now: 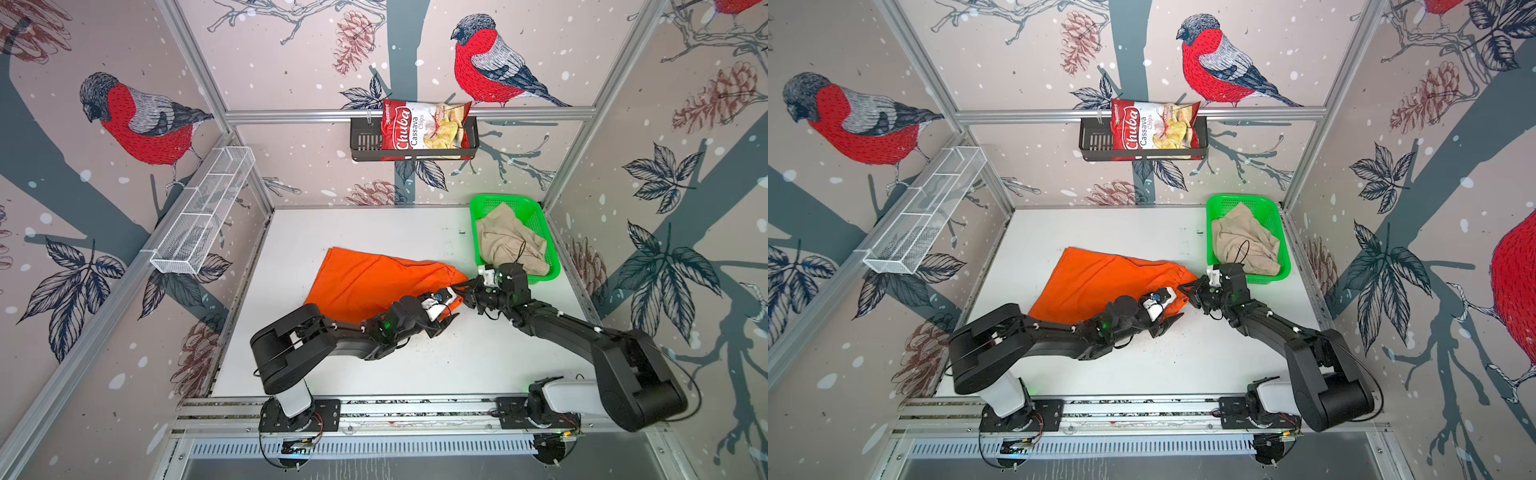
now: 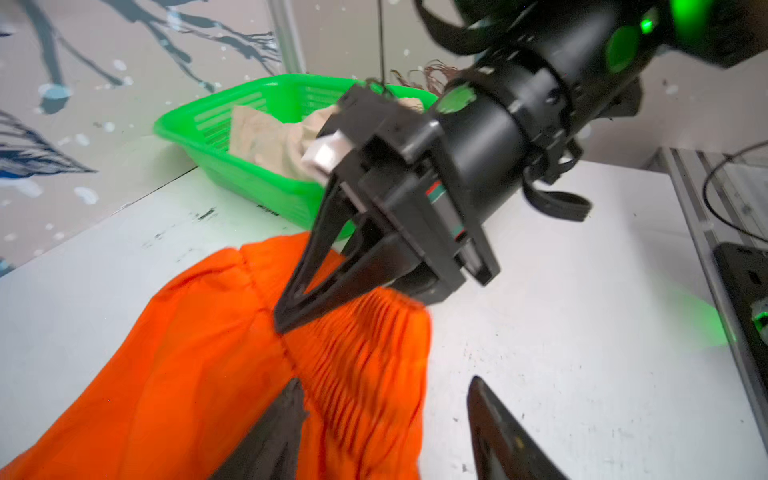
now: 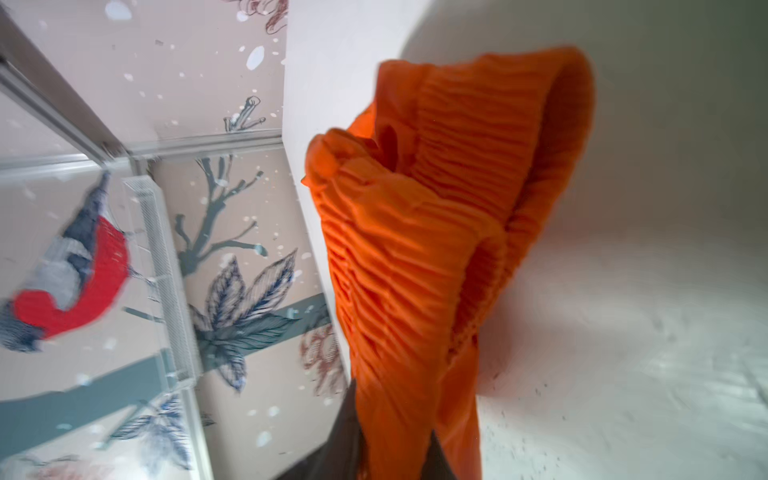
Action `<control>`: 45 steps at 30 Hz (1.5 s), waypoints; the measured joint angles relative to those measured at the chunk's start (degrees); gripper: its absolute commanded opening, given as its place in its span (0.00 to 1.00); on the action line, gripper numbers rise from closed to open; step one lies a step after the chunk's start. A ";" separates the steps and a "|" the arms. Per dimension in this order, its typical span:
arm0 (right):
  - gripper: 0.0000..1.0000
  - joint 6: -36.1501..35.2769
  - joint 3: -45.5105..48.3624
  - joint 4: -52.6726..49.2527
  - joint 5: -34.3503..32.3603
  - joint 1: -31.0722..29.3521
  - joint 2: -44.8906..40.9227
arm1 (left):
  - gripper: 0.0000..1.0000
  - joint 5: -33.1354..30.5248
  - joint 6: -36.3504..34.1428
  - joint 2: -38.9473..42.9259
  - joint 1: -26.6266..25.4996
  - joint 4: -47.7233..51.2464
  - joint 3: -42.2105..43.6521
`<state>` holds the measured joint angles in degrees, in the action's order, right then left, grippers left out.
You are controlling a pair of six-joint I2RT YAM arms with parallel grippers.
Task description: Fold and stack the shorts
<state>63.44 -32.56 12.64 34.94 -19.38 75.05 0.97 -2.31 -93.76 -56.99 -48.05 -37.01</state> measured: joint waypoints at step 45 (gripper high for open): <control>0.11 -34.71 -73.92 -58.64 -34.75 -20.48 31.43 | 0.20 2.45 38.47 -2.99 30.95 20.20 3.37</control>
<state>28.73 -106.48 -46.00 0.19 -39.86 106.48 3.42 36.16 -96.75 -26.04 -27.86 -33.65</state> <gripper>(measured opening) 0.128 0.204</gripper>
